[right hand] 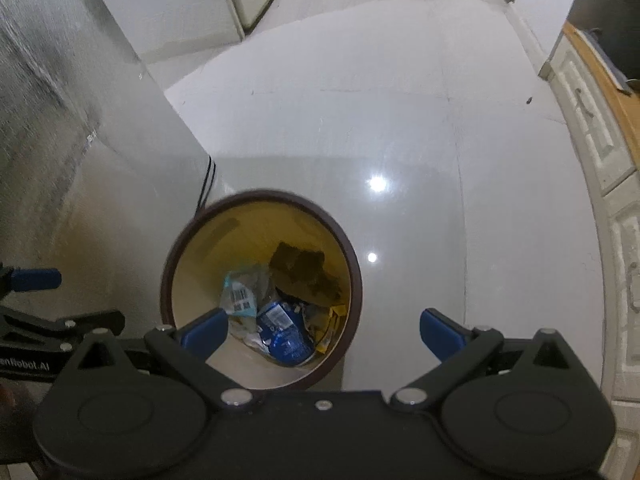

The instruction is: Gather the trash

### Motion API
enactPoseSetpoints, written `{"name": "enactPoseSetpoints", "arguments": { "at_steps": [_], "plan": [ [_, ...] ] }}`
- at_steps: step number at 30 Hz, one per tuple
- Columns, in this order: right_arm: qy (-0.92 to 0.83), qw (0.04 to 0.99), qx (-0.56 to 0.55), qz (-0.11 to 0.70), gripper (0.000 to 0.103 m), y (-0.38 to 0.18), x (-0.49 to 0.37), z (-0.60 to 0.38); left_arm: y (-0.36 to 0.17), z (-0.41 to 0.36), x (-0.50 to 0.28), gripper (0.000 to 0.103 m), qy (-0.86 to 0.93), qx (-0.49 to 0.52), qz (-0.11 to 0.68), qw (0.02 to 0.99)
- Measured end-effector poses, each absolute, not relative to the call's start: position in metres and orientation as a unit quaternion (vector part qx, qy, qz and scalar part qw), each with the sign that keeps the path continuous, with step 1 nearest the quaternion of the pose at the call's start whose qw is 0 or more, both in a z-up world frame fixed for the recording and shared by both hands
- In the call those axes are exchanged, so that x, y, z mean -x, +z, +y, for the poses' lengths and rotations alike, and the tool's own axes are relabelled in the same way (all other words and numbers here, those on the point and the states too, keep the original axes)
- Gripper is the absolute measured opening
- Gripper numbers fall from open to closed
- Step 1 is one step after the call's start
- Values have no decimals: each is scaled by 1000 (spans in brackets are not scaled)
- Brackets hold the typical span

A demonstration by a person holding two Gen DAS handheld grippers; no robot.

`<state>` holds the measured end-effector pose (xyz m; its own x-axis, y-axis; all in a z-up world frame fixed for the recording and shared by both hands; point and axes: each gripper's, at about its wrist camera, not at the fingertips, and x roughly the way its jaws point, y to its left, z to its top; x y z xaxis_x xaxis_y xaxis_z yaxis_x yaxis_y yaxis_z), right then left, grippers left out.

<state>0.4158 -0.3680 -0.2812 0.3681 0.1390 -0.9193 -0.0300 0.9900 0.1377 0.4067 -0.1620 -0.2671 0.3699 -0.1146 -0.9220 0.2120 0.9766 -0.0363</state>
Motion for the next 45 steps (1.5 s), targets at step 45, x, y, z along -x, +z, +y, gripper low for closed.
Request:
{"name": "enactPoseSetpoints", "arguments": {
  "at_steps": [45],
  "plan": [
    [-13, 924, -46, 379, 103, -112, -171, -329, -91, -98, -189, 103, -103, -35, 373, 921]
  ]
}}
